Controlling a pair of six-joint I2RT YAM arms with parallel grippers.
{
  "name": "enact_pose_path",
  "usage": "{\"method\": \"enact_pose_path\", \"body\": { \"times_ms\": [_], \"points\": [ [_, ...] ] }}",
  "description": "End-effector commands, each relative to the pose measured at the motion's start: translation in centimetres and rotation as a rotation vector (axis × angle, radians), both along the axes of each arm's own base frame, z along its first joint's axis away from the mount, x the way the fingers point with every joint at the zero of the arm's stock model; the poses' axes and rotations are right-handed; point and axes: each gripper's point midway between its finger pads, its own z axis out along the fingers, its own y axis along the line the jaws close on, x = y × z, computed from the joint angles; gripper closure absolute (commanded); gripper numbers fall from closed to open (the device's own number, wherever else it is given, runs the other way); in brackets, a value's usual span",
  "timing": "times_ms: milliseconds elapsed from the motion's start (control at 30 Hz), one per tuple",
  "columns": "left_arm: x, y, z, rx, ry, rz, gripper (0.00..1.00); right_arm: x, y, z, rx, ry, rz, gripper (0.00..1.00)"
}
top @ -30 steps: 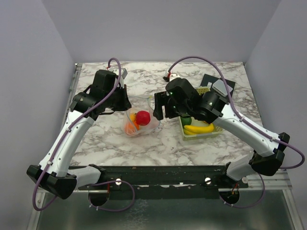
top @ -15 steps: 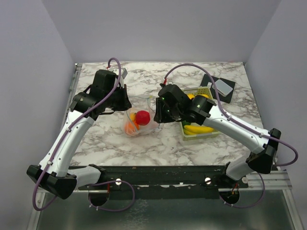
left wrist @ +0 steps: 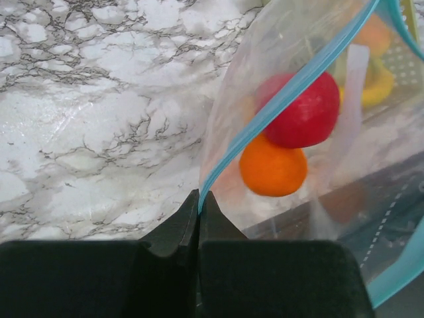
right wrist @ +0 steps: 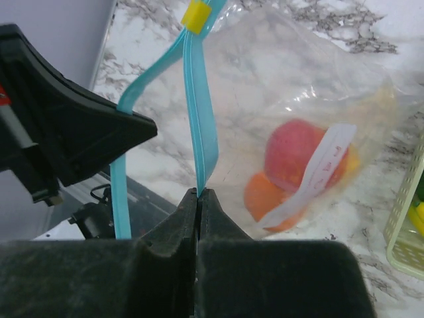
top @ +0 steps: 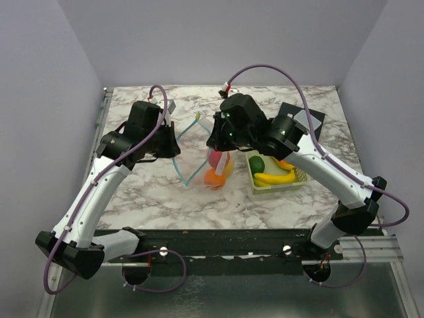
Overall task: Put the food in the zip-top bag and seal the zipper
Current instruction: Adjust the zipper food storage bag at the center of the board.
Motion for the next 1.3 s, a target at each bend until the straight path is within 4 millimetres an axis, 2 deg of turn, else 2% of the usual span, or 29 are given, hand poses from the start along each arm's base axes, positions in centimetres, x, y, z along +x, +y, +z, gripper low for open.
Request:
{"method": "enact_pose_path", "body": {
  "times_ms": [0,200,367,567,633,733,967,1100,1167,1267],
  "points": [
    [-1.4,0.3,0.1,-0.01,-0.003,-0.035,1.0,0.5,-1.9,1.6,-0.038,-0.045,-0.026,0.99],
    [-2.9,-1.0,1.0,-0.093,-0.005,-0.112,1.0,0.2,-3.4,1.2,-0.048,-0.036,-0.043,0.99],
    [-4.2,-2.1,1.7,-0.155,-0.014,-0.191,1.0,-0.4,-4.4,-0.8,-0.069,-0.005,-0.059,0.99],
    [-5.2,-3.1,1.5,-0.203,0.021,-0.259,1.0,-0.8,-4.6,-2.7,-0.079,0.033,-0.06,1.0],
    [-5.0,-3.1,0.7,-0.193,0.036,-0.257,1.0,-0.5,-4.6,-3.4,-0.081,0.041,-0.063,0.99],
    [-4.0,-3.2,-1.6,-0.17,0.07,-0.232,1.0,0.5,-4.4,-4.9,-0.069,0.077,-0.056,0.99],
    [0.2,-3.6,-7.3,-0.134,0.127,-0.123,1.0,4.6,-4.8,-9.8,-0.063,0.163,-0.093,1.0],
    [2.0,-3.1,-10.8,-0.106,0.164,-0.055,1.0,5.7,-4.7,-12.8,-0.098,0.209,-0.101,0.99],
    [2.8,-2.9,-11.5,-0.106,0.153,-0.033,1.0,5.9,-4.6,-13.8,-0.111,0.228,-0.098,0.99],
    [3.5,-2.6,-11.4,-0.097,0.129,-0.014,1.0,6.0,-4.6,-14.2,-0.119,0.228,-0.1,0.99]
  ]
}}
